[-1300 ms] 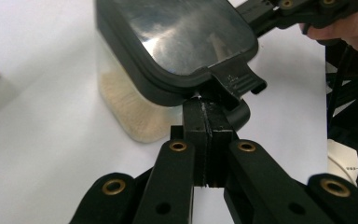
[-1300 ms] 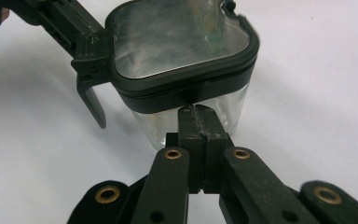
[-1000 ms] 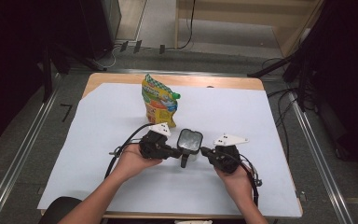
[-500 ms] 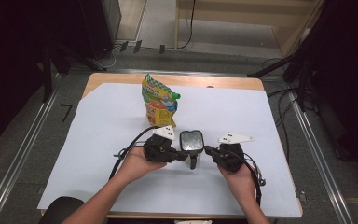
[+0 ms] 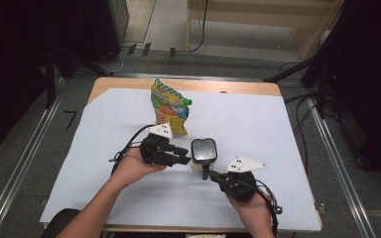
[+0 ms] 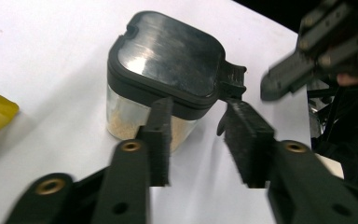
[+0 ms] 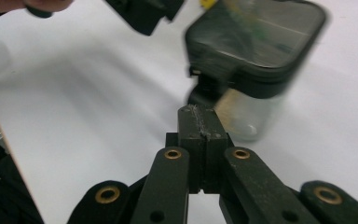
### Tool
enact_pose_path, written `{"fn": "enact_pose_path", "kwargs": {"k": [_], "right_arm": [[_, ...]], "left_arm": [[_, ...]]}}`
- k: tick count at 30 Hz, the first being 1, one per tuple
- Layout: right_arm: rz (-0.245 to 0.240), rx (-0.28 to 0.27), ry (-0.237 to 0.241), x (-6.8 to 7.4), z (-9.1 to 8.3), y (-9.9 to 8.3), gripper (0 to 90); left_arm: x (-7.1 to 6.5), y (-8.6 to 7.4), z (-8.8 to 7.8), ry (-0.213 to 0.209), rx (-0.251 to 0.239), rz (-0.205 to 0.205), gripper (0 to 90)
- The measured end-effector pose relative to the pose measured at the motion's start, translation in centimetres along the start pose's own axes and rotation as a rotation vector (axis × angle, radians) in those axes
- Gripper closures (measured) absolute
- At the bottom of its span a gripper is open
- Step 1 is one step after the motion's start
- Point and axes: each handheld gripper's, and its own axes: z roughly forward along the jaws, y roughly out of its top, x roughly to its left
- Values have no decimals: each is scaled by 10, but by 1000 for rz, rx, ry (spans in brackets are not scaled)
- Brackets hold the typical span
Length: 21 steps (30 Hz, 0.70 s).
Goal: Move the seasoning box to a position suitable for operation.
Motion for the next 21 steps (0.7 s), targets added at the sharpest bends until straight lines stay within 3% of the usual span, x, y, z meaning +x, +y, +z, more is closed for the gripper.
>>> {"fn": "enact_pose_path", "kwargs": {"k": [4,10,15,21], "right_arm": [[4,18,22,8,12,-2,900],[-10,-4,8,16,27,0,900],[13,4,0,13,36,1,900],[30,13,-7,9,33,0,900]], "left_arm": [[2,0,-3,-6,-29,3,540],[4,-1,-1,11,-16,7,496],[6,-2,0,26,-2,-13,478],[6,-2,-1,27,-7,-10,477]]}}
